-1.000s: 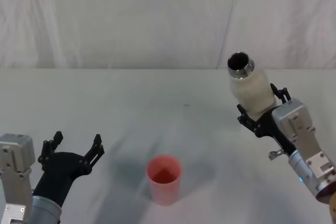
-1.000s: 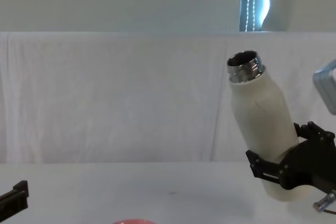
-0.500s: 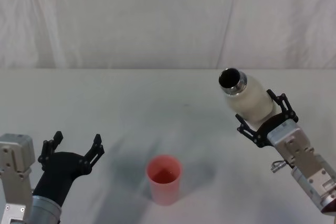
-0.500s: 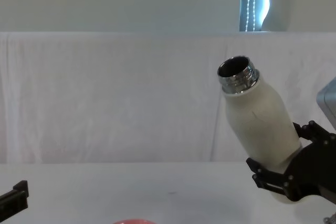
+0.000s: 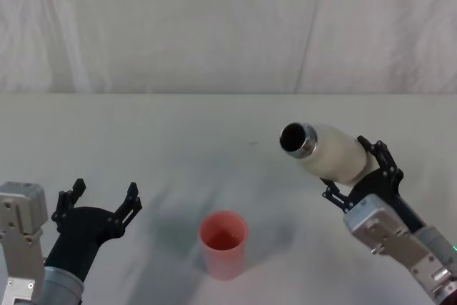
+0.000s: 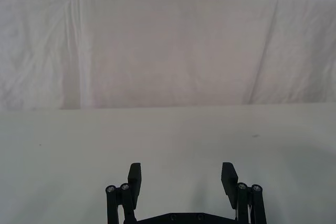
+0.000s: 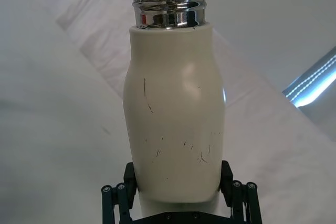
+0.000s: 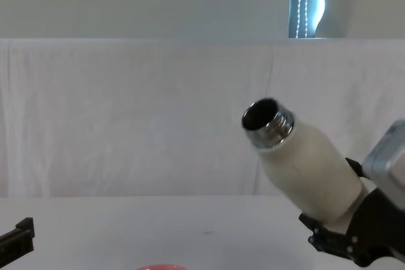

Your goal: Grasp the thermos with one hand and pour water into the cup lid.

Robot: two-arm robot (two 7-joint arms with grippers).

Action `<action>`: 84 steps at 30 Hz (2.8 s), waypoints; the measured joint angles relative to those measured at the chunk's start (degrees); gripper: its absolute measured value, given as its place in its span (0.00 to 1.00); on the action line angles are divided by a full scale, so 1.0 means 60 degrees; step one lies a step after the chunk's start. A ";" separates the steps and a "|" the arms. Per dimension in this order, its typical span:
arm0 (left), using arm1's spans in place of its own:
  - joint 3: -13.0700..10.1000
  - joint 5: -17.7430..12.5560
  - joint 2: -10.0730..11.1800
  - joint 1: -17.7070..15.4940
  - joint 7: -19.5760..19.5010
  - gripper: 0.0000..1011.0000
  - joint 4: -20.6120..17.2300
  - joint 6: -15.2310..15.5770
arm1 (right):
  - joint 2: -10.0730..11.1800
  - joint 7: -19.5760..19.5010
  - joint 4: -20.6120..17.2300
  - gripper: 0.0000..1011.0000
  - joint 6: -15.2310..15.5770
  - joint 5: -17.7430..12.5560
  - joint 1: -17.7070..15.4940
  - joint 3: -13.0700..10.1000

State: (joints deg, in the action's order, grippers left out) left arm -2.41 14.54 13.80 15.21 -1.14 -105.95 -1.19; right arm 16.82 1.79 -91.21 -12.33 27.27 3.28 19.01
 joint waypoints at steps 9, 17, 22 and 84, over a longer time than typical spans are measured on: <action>0.0000 0.0000 0.0001 0.0000 0.0000 0.99 0.0000 0.0000 | 0.0166 -0.0667 -0.0015 0.95 -0.0030 0.1215 -0.0124 0.0279; 0.0000 0.0000 0.0001 0.0000 0.0000 0.99 0.0000 0.0000 | 0.0346 -0.0928 -0.0065 0.95 -0.0027 0.1864 -0.0109 0.0505; 0.0000 0.0000 0.0001 0.0000 0.0000 0.99 0.0000 0.0000 | 0.0477 -0.1034 -0.0103 0.95 0.0006 0.2180 -0.0072 0.0650; -0.0001 0.0000 0.0001 0.0000 0.0000 0.99 0.0000 0.0000 | 0.1209 -0.0968 -0.0147 0.95 0.1079 0.3976 0.0664 0.1986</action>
State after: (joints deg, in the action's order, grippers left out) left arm -2.42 14.54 13.81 15.21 -1.14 -105.95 -1.19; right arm 24.07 -4.01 -92.09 -5.86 51.12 7.26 30.92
